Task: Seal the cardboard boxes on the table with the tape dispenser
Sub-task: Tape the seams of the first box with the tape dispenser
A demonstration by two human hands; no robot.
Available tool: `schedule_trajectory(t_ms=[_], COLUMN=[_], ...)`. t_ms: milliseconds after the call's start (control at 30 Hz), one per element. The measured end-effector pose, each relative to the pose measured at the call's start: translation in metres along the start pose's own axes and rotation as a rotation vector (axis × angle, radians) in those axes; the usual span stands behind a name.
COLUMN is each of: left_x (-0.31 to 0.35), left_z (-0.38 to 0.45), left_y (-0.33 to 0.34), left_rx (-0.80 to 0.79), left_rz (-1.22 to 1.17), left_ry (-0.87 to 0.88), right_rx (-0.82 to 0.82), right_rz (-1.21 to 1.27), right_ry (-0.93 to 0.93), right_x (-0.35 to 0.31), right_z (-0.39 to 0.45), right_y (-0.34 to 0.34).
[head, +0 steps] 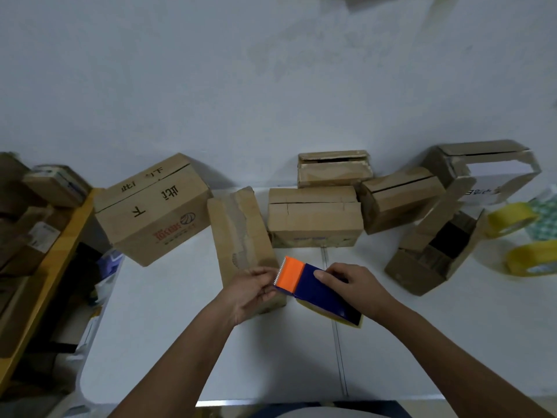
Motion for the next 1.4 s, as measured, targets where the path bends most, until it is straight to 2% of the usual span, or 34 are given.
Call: schedule_trajectory(t_ms=[167, 300, 467, 567, 700, 933, 1400], left_x=[-0.008, -0.013, -0.014, -0.036, -0.074, -0.107, -0.120], left_z=[0.000, -0.005, -0.012, -0.024, -0.032, -0.032, -0.017], left_y=[-0.003, -0.012, -0.059, -0.097, -0.092, -0.067, -0.043], left_rx=[0.166, 0.259, 0.494, 0.633, 0.643, 0.775, 0.850], left_rz=[0.150, 0.183, 0.072, 0.054, -0.012, -0.239, -0.235], left_ry=[0.130, 0.198, 0.298, 0.262, 0.227, 0.189, 0.062], right_rx=[0.029, -0.051, -0.126, -0.188, -0.193, -0.066, -0.086], right_rz=[-0.130, -0.246, -0.372, -0.438, -0.554, -0.610, -0.742], right_ry=[-0.004, -0.041, -0.067, -0.034, -0.018, -0.094, -0.123], right_x=[-0.004, -0.011, -0.013, -0.003, 0.004, 0.011, -0.002], right_z=[0.012, 0.023, 0.034, 0.039, 0.052, 0.058, 0.070], right_y=[0.001, 0.003, -0.013, -0.029, -0.036, -0.026, -0.029])
Point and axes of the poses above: each hand's wrist, its own z-axis towards the middle knuckle, its own y-axis out of the palm, x = y × z, the point moved 2 cm from there along z, towards the middle knuckle, and after that the axes turned 10 degrees about z, right-handed, at the moved point
